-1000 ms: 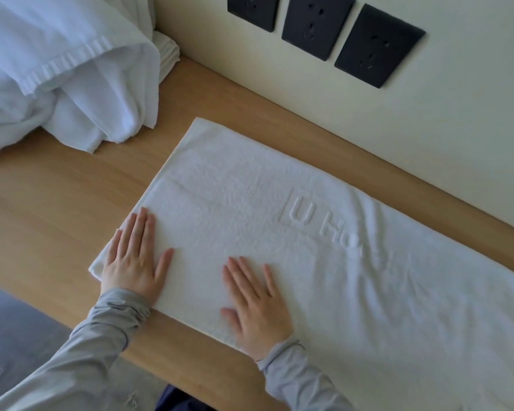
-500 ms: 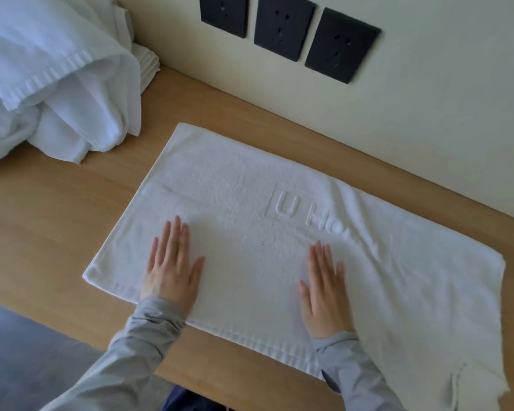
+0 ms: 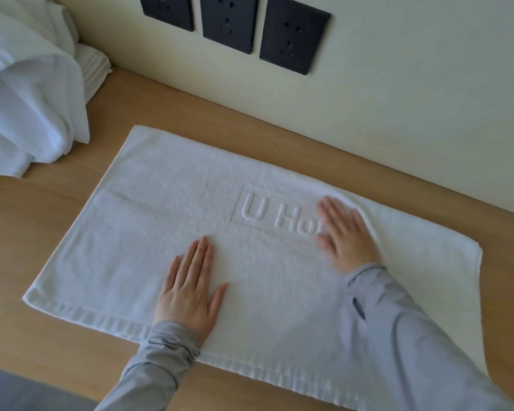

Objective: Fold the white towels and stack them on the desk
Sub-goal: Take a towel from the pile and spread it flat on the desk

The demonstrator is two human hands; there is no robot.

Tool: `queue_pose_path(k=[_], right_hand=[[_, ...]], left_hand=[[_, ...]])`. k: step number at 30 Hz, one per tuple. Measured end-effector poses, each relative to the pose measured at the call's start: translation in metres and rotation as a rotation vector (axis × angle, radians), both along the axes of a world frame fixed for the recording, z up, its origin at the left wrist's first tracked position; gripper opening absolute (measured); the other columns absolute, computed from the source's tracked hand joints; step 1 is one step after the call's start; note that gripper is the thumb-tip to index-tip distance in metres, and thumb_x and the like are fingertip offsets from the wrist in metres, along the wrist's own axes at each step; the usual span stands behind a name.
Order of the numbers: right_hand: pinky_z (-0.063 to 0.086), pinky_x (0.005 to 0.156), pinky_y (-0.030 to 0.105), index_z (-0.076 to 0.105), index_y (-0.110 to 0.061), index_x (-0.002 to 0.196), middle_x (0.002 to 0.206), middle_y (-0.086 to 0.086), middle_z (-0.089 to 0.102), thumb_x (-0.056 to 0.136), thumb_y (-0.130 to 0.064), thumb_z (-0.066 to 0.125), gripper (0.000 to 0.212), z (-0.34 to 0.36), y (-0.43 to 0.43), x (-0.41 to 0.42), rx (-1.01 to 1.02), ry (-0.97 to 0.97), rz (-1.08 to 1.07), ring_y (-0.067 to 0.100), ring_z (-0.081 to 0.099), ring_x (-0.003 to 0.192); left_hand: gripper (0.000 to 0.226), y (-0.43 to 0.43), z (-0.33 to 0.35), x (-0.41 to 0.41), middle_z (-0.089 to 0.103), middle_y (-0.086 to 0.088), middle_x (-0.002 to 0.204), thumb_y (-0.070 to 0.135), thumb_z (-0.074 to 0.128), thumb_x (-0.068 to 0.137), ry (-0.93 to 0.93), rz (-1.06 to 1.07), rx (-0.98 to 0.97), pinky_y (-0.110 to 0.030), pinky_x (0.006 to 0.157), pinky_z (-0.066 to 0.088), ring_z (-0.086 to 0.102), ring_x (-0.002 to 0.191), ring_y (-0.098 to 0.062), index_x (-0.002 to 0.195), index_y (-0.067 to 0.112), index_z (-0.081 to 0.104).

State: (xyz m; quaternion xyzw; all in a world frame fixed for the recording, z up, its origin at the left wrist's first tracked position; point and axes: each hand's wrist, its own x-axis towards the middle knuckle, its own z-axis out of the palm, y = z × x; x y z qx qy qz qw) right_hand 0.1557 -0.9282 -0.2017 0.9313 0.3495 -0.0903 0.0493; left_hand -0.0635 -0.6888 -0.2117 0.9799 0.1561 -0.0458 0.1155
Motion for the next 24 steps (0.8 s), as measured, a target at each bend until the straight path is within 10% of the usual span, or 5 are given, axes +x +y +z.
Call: queue_pose_path(k=[8, 15, 19, 24], right_hand=[[-0.003, 0.118, 0.047, 0.002, -0.011, 0.151, 0.160, 0.005, -0.002, 0.099, -0.040, 0.022, 0.062, 0.006, 0.015, 0.022, 0.103, -0.037, -0.282, 0.019, -0.006, 0.147], [0.016, 0.117, 0.050, 0.027, -0.009, 0.147, 0.156, 0.005, 0.023, 0.097, -0.042, 0.033, 0.061, -0.006, 0.066, -0.092, 0.212, 0.030, 0.277, 0.020, 0.014, 0.146], [0.022, 0.114, 0.053, 0.025, -0.011, 0.148, 0.156, 0.004, 0.021, 0.098, -0.043, 0.024, 0.059, -0.008, -0.015, -0.044, 0.131, 0.013, 0.081, 0.022, 0.018, 0.145], [-0.005, 0.119, 0.038, -0.005, -0.024, 0.149, 0.159, -0.005, -0.002, 0.094, -0.051, -0.001, 0.062, -0.007, -0.110, 0.005, 0.046, -0.005, -0.289, 0.008, -0.008, 0.145]], left_hand=[[0.074, 0.015, 0.006, -0.002, 0.026, -0.010, 0.152, 0.054, 0.010, 0.095, 0.032, 0.009, 0.020, -0.032, 0.117, 0.005, 0.028, 0.139, -0.022, 0.145, 0.002, 0.026], [0.074, 0.026, 0.006, -0.008, 0.027, -0.011, 0.152, 0.054, 0.012, 0.094, 0.015, 0.015, 0.021, -0.034, 0.117, 0.007, 0.022, 0.140, -0.017, 0.145, 0.002, 0.027], [0.075, 0.022, 0.005, -0.005, 0.025, -0.010, 0.153, 0.055, 0.012, 0.094, 0.007, 0.013, 0.027, -0.037, 0.117, 0.010, 0.023, 0.140, -0.018, 0.146, 0.003, 0.024], [0.075, 0.019, 0.005, -0.005, 0.021, -0.008, 0.154, 0.055, 0.011, 0.094, 0.005, 0.008, 0.044, -0.041, 0.116, 0.013, 0.021, 0.141, -0.019, 0.147, 0.003, 0.021]])
